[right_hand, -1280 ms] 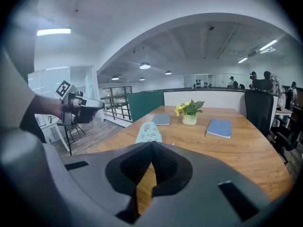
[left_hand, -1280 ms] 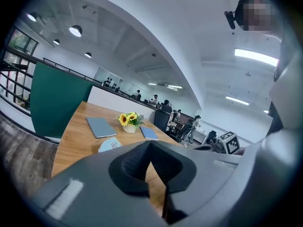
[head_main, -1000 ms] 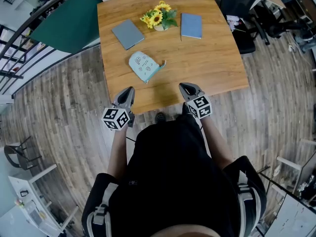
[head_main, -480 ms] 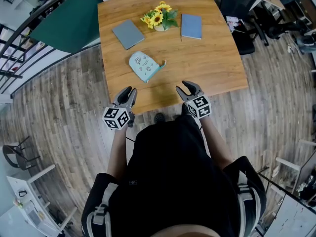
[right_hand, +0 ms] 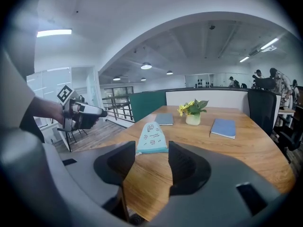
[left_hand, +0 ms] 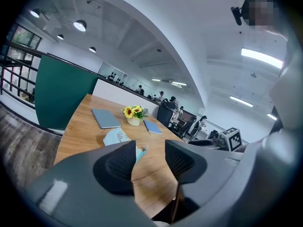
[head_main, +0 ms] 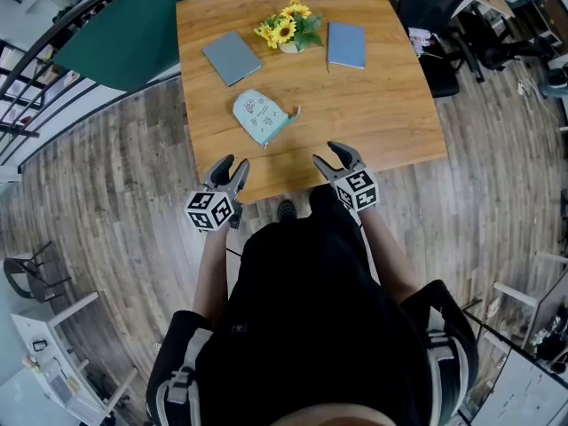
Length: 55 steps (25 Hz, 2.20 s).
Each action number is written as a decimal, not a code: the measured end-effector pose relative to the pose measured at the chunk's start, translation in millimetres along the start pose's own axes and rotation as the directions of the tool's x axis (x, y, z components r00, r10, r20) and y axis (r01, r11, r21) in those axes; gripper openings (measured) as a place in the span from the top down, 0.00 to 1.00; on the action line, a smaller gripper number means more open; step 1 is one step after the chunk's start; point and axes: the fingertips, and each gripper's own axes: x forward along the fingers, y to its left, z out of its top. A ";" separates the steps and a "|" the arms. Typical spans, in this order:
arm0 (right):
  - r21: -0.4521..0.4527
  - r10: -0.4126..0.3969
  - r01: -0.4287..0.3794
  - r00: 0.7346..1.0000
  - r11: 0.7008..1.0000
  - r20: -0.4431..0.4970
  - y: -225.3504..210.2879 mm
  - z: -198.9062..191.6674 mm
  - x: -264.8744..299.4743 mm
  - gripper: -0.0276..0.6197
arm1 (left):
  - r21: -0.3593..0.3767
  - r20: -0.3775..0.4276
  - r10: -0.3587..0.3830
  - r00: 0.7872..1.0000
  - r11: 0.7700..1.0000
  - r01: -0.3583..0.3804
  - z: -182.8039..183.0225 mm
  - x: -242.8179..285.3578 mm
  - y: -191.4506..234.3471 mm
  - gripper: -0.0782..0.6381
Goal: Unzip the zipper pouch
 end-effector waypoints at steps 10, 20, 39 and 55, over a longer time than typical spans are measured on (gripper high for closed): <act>-0.044 0.081 -0.083 0.996 0.996 -0.034 -0.5 8.2 25.3 0.62 | -0.072 0.009 0.054 0.998 0.996 -0.053 -6.4 4.7 17.3 0.61; -0.054 0.134 -0.137 0.990 0.989 -0.053 -8.7 23.2 58.6 0.62 | -0.151 -0.030 0.086 0.996 0.984 -0.090 -17.6 20.5 38.5 0.61; 0.054 0.150 -0.143 0.974 0.988 -0.170 -43.0 -17.8 75.7 0.62 | -0.289 -0.209 0.058 0.976 0.950 -0.118 -73.7 91.9 68.0 0.64; 0.077 0.189 -0.175 0.953 0.982 -0.238 -57.4 -35.4 88.0 0.64 | -0.309 -0.348 0.078 0.934 0.932 -0.192 -119.4 135.8 86.0 0.64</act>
